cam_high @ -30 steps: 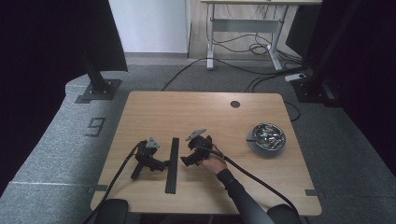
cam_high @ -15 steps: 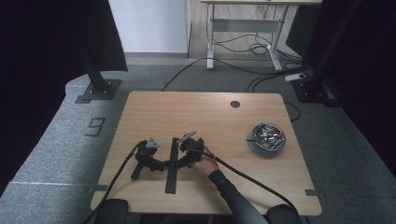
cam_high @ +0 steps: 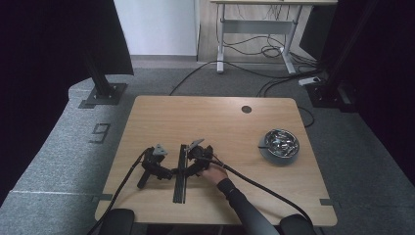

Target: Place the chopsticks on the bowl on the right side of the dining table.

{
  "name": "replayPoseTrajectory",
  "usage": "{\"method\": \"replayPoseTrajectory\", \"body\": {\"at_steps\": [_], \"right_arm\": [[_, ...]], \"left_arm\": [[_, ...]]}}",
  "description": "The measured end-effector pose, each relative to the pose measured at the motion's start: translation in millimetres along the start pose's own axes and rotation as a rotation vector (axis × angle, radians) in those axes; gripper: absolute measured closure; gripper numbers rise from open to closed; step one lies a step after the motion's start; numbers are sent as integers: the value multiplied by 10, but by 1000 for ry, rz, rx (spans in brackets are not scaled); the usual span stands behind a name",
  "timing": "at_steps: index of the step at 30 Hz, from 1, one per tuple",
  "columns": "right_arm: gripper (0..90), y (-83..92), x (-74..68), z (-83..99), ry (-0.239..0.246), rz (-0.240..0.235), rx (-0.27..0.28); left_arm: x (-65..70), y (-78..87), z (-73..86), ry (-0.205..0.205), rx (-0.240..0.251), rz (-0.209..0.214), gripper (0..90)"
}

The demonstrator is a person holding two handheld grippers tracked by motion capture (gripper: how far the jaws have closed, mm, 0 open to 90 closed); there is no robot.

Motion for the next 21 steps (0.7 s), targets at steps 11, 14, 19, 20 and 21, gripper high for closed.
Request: {"method": "replayPoseTrajectory", "body": {"at_steps": [11,14,19,20,21], "right_arm": [[0,19,69,42,-5,7,-27],[0,38,107,67,-12,10,-26],[0,76,199,123,-33,6,-26],[0,87,219,136,-37,11,-27],[0,95,234,143,-37,10,-28]], "left_arm": [[1,0,0,0,-1,-1,0],[1,0,0,0,-1,-1,0],[1,0,0,0,0,-1,0],[1,0,0,0,0,-1,0],[1,0,0,0,0,-1,0]]}}
Point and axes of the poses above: each handheld gripper's, and its own axes: y roughly backward along the jaws, z roughly out of its underside, x roughly to its right, the point moved 2 cm from there along -y, roughly forward along the jaws, and after that the axes turned 4 degrees about x, right-handed, at the moved point
